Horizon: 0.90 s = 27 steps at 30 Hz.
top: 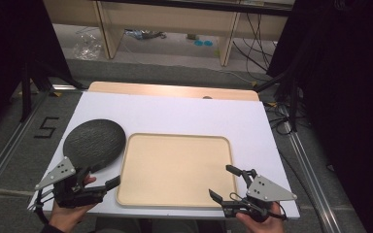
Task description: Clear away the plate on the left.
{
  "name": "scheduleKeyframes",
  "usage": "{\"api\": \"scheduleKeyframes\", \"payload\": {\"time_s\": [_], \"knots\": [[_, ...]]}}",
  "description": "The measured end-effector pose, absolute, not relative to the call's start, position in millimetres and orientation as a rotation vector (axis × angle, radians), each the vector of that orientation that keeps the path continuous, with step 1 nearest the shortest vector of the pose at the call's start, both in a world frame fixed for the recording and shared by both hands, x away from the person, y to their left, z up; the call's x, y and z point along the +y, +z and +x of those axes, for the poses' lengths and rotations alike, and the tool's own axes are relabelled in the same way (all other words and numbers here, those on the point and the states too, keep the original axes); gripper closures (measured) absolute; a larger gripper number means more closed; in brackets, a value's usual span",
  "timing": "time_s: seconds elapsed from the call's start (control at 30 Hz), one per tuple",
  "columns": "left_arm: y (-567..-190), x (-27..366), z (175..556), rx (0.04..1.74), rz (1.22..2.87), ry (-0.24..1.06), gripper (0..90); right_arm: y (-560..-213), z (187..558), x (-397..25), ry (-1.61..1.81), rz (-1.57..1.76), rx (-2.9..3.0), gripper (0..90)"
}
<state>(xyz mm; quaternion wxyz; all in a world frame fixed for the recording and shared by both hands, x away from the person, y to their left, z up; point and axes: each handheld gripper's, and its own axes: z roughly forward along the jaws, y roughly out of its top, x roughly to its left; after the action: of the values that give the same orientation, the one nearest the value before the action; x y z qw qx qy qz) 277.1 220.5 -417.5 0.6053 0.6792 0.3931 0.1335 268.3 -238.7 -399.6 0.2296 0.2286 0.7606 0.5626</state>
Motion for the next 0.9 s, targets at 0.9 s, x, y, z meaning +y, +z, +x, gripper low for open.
{"api": "scheduleKeyframes", "payload": {"time_s": [0.9], "knots": [[-421, 234, 286, 0.994, 1.541, 0.329, 19.4, -400, 268, -237, 1.541, 0.610, 2.099, 17.0]]}}
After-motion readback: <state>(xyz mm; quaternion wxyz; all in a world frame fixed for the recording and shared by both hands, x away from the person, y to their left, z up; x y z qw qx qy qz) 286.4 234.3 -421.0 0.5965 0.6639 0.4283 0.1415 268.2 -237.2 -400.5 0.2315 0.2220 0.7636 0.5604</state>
